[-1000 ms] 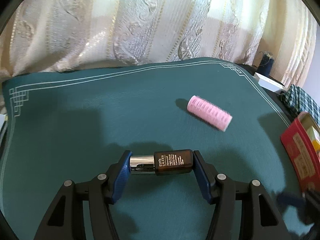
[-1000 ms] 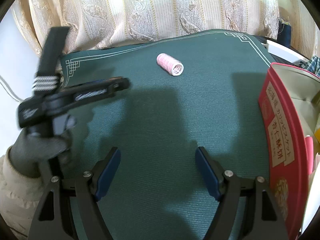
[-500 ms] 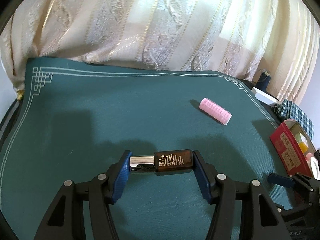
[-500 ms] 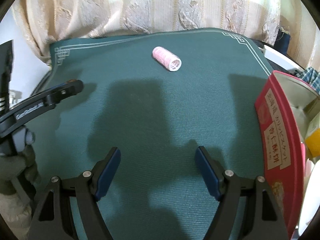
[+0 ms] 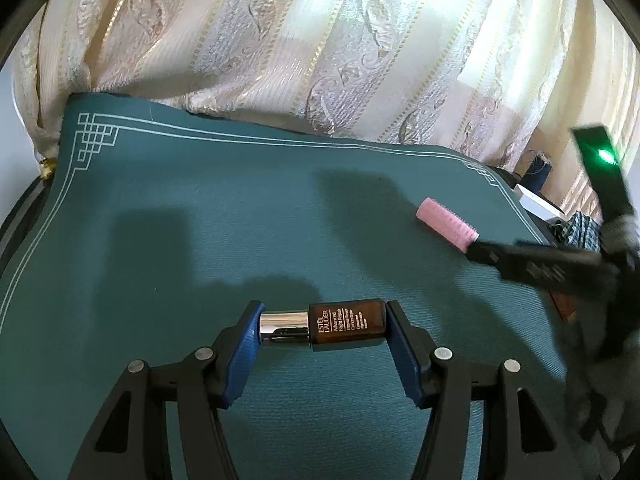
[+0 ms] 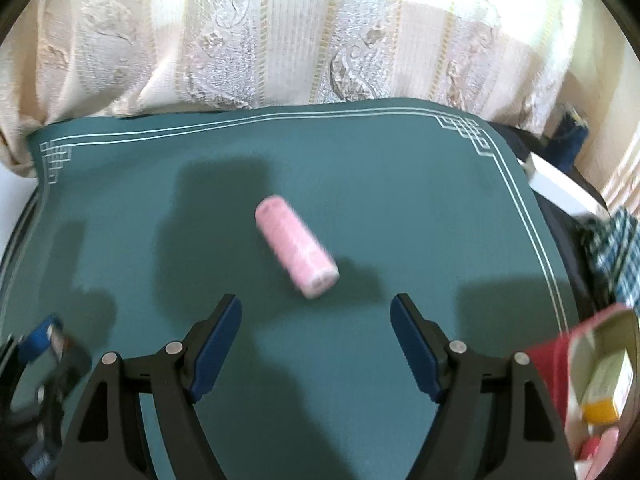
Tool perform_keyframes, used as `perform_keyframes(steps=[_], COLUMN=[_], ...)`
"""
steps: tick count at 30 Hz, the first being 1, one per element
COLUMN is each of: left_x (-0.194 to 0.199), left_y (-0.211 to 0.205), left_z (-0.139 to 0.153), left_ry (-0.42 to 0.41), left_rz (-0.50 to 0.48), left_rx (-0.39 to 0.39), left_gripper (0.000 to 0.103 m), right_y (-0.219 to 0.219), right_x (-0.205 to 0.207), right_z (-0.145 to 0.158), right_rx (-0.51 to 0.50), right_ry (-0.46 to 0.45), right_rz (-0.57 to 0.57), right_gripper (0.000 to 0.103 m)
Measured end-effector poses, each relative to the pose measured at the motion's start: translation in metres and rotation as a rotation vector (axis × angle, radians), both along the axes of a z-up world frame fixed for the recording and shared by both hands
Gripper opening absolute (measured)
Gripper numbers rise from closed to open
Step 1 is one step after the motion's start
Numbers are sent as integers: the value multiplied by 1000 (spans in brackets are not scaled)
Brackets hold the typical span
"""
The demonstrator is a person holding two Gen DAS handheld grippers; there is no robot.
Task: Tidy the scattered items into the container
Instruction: 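Grasp the pink hair roller with the right gripper while the left holds the bottle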
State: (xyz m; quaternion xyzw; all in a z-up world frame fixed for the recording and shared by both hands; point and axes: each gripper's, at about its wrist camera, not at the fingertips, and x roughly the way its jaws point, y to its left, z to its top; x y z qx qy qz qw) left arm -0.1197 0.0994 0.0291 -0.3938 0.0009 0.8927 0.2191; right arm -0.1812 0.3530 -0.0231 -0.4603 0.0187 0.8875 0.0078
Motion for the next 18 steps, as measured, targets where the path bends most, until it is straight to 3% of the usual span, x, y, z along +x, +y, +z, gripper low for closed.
perform_keyframes(steps=[8, 10, 12, 16, 18], left_x=[-5, -5, -5, -5, -5], left_y=[-4, -3, -4, -3, -3], left_z=[-3, -3, -4, -5, -6], left_ry=[-27, -28, -29, -31, -28], left_rz=[0, -3, -4, -4, -8], left_rx=[25, 26, 27, 26, 27], left_gripper=[62, 62, 62, 62, 62], right_y=[-9, -7, -4, -6, -8], right_x=[-38, -45, -53, -56, -53], right_z=[-5, -10, -18, -23, -21], right_rx=[15, 16, 4, 23, 11], right_ry=[25, 12, -13, -20, -25], right_rz=[-12, -16, -13, 7, 14], right_gripper=[80, 74, 62, 50, 31])
